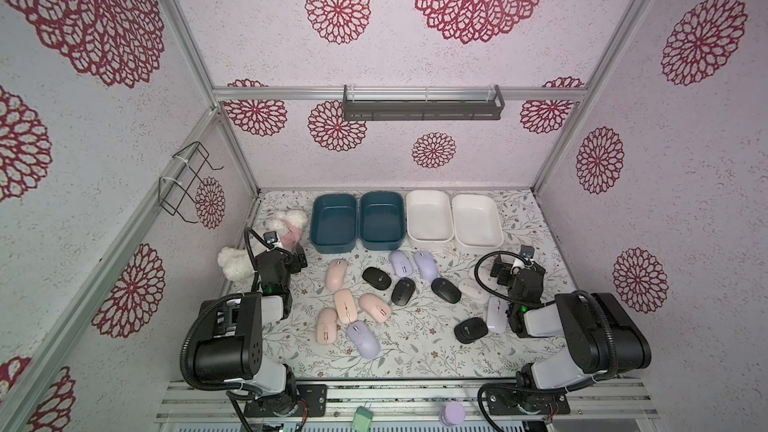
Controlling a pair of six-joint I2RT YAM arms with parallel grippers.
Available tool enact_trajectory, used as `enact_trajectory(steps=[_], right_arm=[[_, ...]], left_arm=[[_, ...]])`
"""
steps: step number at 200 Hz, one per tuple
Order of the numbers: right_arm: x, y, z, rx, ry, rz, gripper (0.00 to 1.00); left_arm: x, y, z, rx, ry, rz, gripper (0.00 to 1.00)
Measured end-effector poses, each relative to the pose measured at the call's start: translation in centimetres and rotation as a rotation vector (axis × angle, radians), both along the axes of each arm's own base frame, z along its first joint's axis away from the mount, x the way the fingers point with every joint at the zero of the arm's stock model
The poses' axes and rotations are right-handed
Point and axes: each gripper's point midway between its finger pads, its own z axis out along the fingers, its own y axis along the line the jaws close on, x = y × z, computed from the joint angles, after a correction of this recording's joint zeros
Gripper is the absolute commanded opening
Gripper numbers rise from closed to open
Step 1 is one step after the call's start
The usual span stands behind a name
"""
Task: Place the mice by color into the storage box
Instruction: Adjust the mouse at the center of the board.
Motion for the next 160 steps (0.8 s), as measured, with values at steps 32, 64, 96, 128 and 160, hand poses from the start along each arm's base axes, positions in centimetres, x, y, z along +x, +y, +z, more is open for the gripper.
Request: enact_trajectory(steps=[32, 64, 96, 128, 160], right_arm=[[0.00, 0.00, 0.02, 0.000, -0.001, 0.000, 0.99], [0.02, 0.00, 0.07, 0.000, -0.003, 0.000, 0.99], [0.02, 0.00, 0.07, 0.001, -0.003, 0.000, 0.99], [0.02, 0.01, 0.07, 0.001, -0.003, 0.000, 0.99], [0.01, -0.02, 0.10, 0.000, -0.003, -0.001, 0.99]], left_arm=[[0.00, 0.00, 0.00, 0.000, 0.000, 0.000, 0.97], [0.00, 0.00, 0.00, 0.000, 0.000, 0.000, 0.97], [0.00, 0.00, 0.00, 0.000, 0.000, 0.000, 0.97], [0.00, 0.00, 0.00, 0.000, 0.000, 0.000, 0.97], [0.51, -0.42, 0.43, 0.029, 0.047, 0.005, 0.97]])
